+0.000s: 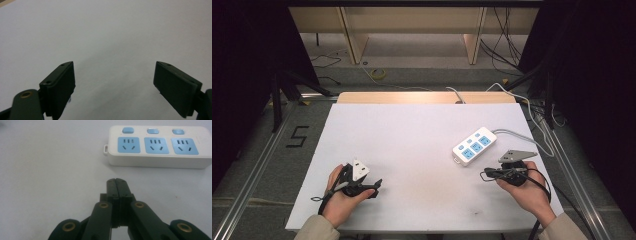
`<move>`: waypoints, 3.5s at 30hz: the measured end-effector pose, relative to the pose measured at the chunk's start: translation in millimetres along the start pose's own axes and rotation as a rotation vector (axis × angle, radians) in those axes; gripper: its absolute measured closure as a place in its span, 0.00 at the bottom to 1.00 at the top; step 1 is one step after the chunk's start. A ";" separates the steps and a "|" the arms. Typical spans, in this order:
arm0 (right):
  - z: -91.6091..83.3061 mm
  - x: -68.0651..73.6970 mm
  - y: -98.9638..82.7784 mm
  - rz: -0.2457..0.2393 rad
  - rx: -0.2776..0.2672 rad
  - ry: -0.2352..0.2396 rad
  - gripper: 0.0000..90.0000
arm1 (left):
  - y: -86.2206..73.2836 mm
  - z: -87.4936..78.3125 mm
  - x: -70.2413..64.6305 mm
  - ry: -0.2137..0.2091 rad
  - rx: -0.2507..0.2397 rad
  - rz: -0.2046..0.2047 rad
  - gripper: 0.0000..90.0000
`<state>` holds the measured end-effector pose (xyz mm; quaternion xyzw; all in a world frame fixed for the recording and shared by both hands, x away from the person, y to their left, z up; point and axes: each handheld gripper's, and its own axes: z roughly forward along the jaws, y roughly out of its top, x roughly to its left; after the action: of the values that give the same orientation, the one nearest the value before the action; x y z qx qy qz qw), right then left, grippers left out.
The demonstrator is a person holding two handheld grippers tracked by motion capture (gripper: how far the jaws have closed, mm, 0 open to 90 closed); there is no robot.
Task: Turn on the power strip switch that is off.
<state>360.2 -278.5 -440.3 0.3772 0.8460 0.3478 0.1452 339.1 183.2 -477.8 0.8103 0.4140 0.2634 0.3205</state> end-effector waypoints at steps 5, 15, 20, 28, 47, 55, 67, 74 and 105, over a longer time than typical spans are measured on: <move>0.6 -1.3 3.4 0.002 0.010 -0.005 1.00 | 0.0 0.0 0.5 0.000 0.001 0.003 0.19; 2.4 -2.3 7.8 0.009 0.039 -0.010 1.00 | 0.1 0.2 -0.2 -0.001 0.003 0.002 0.19; 3.1 -3.0 10.5 0.011 0.044 -0.007 1.00 | 0.4 0.5 -0.8 0.000 0.001 0.001 0.19; 4.7 -3.5 16.0 0.017 0.060 -0.004 1.00 | 0.6 0.6 -0.9 0.000 0.001 0.004 0.19; 9.6 -5.0 28.5 0.022 0.077 -0.011 1.00 | 0.4 0.9 -1.3 0.000 0.001 0.004 0.19; 11.2 -6.4 33.0 0.023 0.086 -0.008 1.00 | 0.4 1.0 -1.7 -0.002 0.005 0.011 0.19; 14.3 -8.4 43.1 0.020 0.107 -0.011 1.00 | 0.2 1.4 -2.1 -0.003 0.005 0.008 0.19; 16.0 -10.8 47.5 0.018 0.118 -0.011 1.00 | 0.3 1.4 -2.2 -0.004 0.005 0.008 0.19; 26.7 -17.4 65.5 0.016 0.177 -0.001 1.00 | 0.4 1.8 -2.4 -0.004 0.009 0.008 0.19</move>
<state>420.7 -247.5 -414.0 0.3955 0.8703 0.2727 0.1088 339.3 180.5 -479.1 0.8140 0.4111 0.2612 0.3166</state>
